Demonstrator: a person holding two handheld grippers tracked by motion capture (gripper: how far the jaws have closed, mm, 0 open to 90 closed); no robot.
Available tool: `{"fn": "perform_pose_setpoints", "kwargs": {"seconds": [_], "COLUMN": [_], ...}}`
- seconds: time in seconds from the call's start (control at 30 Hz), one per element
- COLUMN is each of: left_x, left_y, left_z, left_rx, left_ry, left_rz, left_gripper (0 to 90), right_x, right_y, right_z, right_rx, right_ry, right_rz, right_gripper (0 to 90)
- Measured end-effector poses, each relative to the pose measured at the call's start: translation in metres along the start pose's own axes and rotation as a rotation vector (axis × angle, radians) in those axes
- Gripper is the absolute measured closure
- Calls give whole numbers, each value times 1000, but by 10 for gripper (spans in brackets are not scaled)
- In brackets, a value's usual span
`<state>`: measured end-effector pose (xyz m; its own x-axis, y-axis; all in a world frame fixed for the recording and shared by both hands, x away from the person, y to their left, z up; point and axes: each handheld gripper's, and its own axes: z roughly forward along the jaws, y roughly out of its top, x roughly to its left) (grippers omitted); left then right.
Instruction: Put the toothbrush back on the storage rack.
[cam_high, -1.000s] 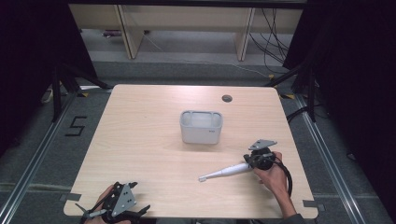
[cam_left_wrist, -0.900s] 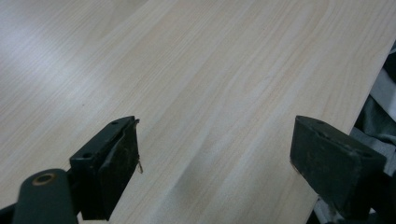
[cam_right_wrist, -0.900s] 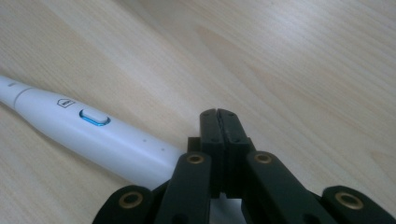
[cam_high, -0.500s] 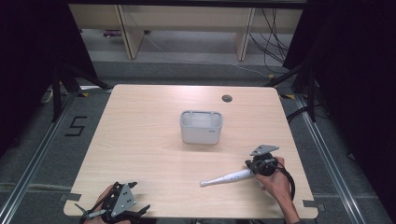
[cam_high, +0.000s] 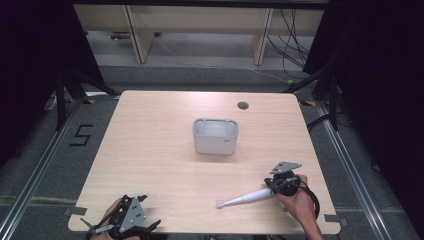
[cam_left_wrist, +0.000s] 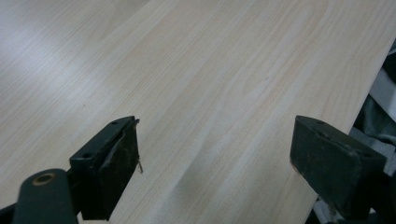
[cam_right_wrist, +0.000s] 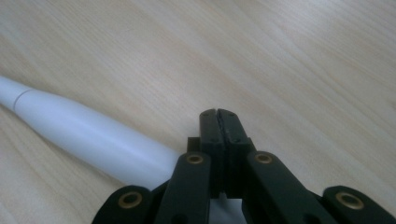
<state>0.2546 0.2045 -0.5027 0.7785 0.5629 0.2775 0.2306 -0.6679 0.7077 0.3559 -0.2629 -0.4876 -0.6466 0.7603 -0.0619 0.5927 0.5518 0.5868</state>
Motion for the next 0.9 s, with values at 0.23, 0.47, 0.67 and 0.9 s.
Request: {"fn": "perform_pose_setpoints", "kwargs": {"seconds": [0.23, 0.47, 0.67, 0.9], "left_x": [0, 0, 1, 0], "left_y": [0, 0, 0, -1], "left_z": [0, 0, 0, 0], "left_rx": [1, 0, 12, 6], "left_ry": [0, 0, 6, -5], "left_rz": [1, 0, 14, -9], "left_gripper": [151, 150, 150, 151], "right_x": [2, 11, 12, 13], "right_y": [-7, -13, -16, -13], "right_z": [-4, -9, -14, -22], "right_rx": [-19, -19, -18, -13], "right_ry": [-8, 2, 5, -8], "right_rz": [-2, 22, -7, -15], "right_gripper": [899, 892, 885, 833]}}
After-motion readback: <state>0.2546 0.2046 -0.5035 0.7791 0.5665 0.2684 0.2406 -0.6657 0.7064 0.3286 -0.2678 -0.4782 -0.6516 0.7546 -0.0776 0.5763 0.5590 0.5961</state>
